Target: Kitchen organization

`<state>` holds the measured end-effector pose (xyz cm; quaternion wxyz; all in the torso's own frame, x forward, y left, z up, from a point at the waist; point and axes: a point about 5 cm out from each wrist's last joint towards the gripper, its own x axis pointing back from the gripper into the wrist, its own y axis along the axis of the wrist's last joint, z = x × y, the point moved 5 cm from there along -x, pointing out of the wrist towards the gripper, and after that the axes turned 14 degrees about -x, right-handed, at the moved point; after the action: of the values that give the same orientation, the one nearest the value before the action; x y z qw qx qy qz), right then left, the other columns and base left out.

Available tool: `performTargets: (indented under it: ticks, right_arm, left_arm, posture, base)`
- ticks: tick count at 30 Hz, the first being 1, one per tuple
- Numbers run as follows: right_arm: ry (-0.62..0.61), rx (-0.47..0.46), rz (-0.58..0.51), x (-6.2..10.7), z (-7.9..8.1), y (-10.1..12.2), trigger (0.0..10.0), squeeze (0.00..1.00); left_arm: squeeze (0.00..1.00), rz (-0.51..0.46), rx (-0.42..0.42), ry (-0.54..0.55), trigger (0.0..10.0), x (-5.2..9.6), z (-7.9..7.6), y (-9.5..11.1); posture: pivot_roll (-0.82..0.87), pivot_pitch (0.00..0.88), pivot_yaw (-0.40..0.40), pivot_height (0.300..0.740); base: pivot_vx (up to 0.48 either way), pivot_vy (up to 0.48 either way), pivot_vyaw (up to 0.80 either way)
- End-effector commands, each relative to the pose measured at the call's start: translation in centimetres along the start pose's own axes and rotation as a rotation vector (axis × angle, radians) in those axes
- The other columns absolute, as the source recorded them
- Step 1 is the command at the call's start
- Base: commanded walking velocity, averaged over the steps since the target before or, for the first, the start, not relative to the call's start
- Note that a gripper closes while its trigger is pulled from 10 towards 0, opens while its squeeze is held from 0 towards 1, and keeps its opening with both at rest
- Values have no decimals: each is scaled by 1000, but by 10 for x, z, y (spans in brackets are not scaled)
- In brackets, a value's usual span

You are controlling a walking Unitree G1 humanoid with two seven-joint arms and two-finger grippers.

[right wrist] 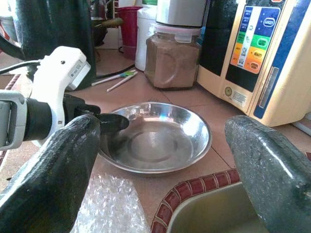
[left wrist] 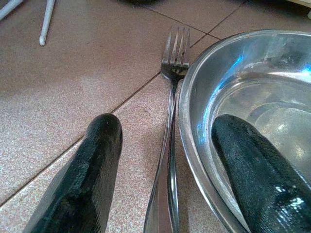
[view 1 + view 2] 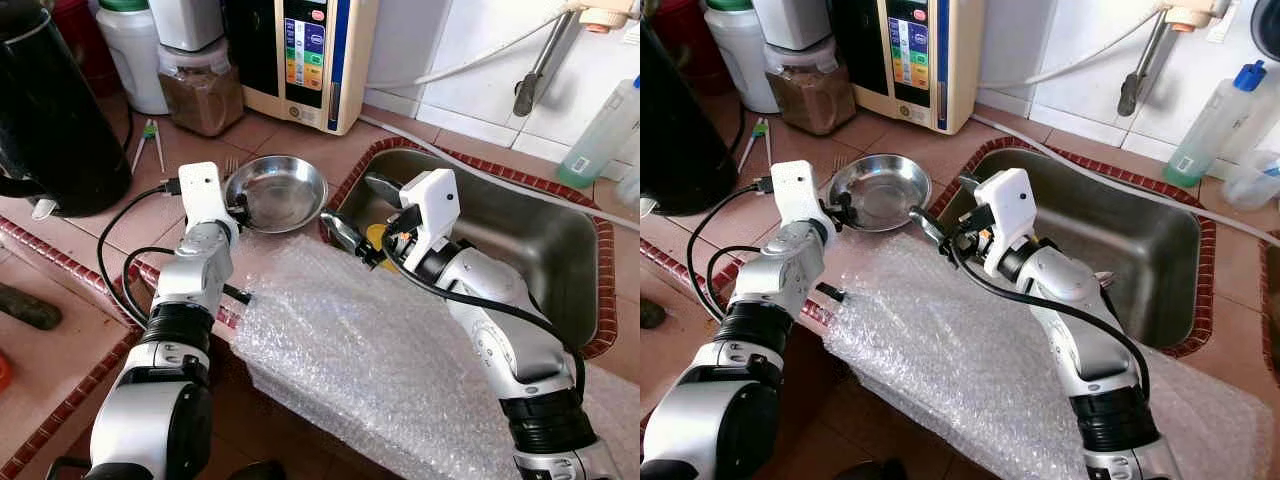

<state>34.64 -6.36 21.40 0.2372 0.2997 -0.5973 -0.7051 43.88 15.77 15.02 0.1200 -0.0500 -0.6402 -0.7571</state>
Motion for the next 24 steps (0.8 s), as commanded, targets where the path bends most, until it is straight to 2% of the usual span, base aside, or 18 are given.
performTargets:
  ticks: [1,11,14,15,16,17,18,19,20,21,24]
  right_arm:
    - [6,14,-2,1,1,4,10000,1000]
    - [116,-42,53,5,13,0,10000,1000]
    - [135,-47,82,7,14,-5,10000,945]
    - [145,-48,98,8,15,-7,10000,863]
    - [153,-47,111,9,16,-9,10000,839]
    - [161,-49,128,11,17,-12,10000,761]
    - [167,-51,141,12,17,-14,10000,761]
    - [174,-46,156,13,18,-16,10000,682]
    - [179,-42,167,14,19,-18,10000,682]
    - [183,-39,178,15,20,-20,10000,596]
    - [190,-31,203,16,21,-25,10000,561]
  left_arm:
    - [0,3,-21,-5,0,0,0,0]
    - [0,-1,-30,-3,0,0,1,1]
    - [0,-3,-31,-3,0,0,1,2]
    - [0,-10,-38,-1,0,0,1,3]
    - [0,-14,-43,0,0,0,1,4]
    - [0,-16,-43,2,0,0,2,4]
    - [0,-17,-43,3,0,0,2,4]
    - [0,-18,-43,5,0,0,2,5]
    - [0,-19,-43,7,0,0,3,5]
    - [0,-25,-38,10,0,0,3,6]
    - [0,-54,-27,9,0,1,3,11]
  posture:
    - [-68,97,-14,740]
    - [-69,92,-15,740]
    - [-69,92,-15,740]
    - [-69,93,-15,740]
    - [-69,93,-15,740]
    - [-70,93,-14,740]
    - [-70,93,-14,740]
    - [-71,93,-14,740]
    - [-71,93,-14,740]
    - [-71,94,-14,740]
    - [-71,95,-14,740]
  base:
    - [0,0,0]
    - [0,0,0]
    - [0,0,0]
    - [0,0,0]
    - [0,0,0]
    - [0,0,0]
    - [0,0,0]
    - [0,0,0]
    - [0,0,0]
    - [0,0,0]
    - [0,0,0]
